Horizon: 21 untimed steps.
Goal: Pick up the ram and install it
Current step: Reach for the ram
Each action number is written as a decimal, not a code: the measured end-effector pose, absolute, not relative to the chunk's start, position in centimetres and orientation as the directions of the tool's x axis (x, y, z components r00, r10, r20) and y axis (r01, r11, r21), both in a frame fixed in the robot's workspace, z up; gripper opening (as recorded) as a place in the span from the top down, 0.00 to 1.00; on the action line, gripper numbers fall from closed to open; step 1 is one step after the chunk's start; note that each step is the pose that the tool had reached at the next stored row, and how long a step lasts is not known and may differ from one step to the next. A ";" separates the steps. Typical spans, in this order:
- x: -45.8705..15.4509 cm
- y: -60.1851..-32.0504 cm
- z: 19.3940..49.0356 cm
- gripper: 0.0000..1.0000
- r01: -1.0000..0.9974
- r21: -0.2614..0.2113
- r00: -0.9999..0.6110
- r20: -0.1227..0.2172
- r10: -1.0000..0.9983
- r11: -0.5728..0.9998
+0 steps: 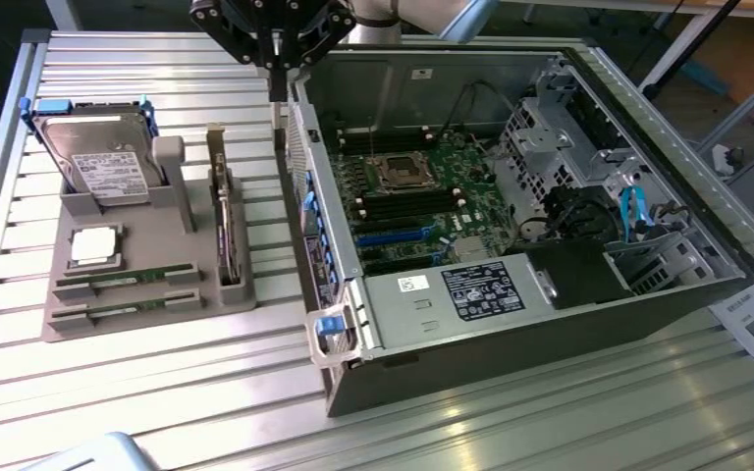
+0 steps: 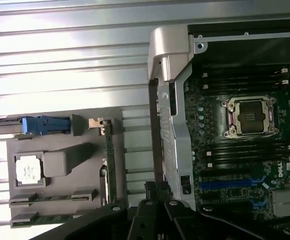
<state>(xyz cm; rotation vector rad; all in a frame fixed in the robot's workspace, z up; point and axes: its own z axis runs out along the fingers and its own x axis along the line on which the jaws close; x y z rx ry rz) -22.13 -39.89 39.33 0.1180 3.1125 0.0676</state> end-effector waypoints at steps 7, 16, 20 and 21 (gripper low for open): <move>-24.2 -39.9 39.3 0.90 0.075 0.044 -0.997 -0.025 0.076 0.996; -27.7 -39.9 39.3 0.90 0.075 0.044 -0.997 -0.024 0.076 0.996; -29.2 -39.9 39.3 0.90 0.075 0.044 -0.997 -0.025 0.076 0.996; -29.5 -39.9 39.3 0.90 0.075 0.044 -0.997 -0.025 0.076 0.996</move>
